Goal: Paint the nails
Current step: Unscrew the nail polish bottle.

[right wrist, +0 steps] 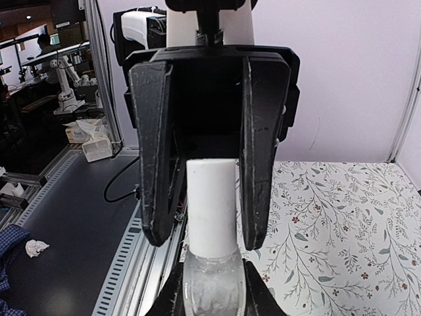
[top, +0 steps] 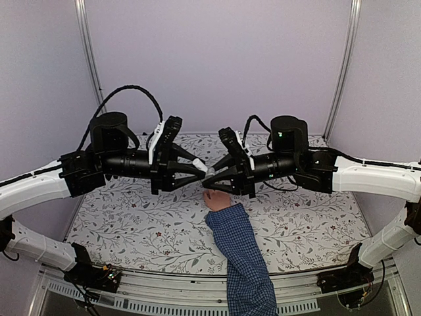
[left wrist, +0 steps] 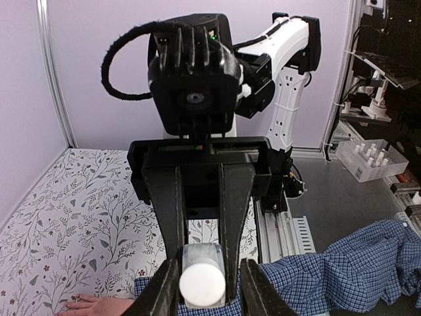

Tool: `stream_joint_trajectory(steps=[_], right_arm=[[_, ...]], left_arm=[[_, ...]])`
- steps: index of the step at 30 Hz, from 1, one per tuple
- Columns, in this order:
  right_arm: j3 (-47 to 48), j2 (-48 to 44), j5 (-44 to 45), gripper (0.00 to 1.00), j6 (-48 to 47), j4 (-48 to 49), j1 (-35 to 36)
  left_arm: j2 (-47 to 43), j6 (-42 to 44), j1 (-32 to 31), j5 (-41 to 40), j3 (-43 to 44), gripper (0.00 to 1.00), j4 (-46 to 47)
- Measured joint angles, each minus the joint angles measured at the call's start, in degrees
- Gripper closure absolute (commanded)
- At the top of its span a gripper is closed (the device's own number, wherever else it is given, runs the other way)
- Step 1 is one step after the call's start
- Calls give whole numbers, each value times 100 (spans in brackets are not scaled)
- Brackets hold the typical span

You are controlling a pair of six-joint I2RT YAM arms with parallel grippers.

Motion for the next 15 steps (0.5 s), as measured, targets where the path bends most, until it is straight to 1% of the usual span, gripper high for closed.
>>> stream_joint_trajectory(steps=[3,8,15], right_arm=[[0,-2,0,100,-4,0,0],[0,-2,-2,100,-13,-9,0],[0,-2,2,100,-20,-35,0]], left_arm=[[-9,0,0,0,0,68,0],[-28,0,4,-24,0,84,7],[-35,-31,24,-48,0,99,0]])
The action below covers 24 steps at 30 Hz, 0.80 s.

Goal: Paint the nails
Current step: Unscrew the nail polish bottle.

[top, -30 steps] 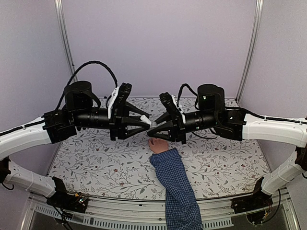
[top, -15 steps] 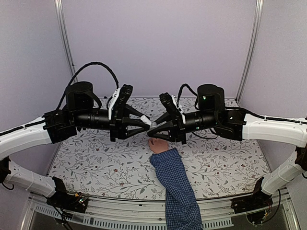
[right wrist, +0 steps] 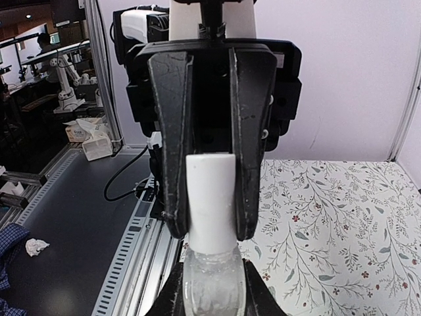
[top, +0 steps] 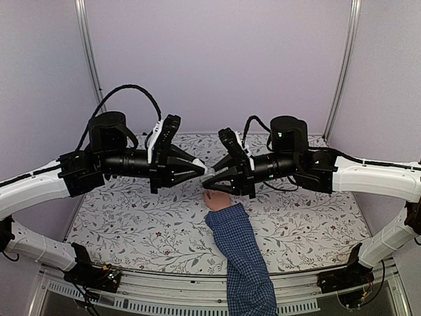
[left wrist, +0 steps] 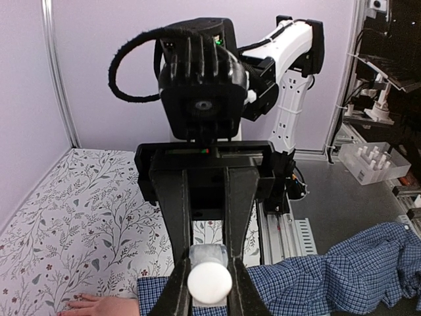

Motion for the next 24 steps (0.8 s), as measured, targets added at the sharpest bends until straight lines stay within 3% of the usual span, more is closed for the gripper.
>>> stream_joint_trajectory(steps=[24], right_arm=[[0,2,144,100,-61,-114,0]], left_arm=[[-251,-50,59,-105,-35,100,17]])
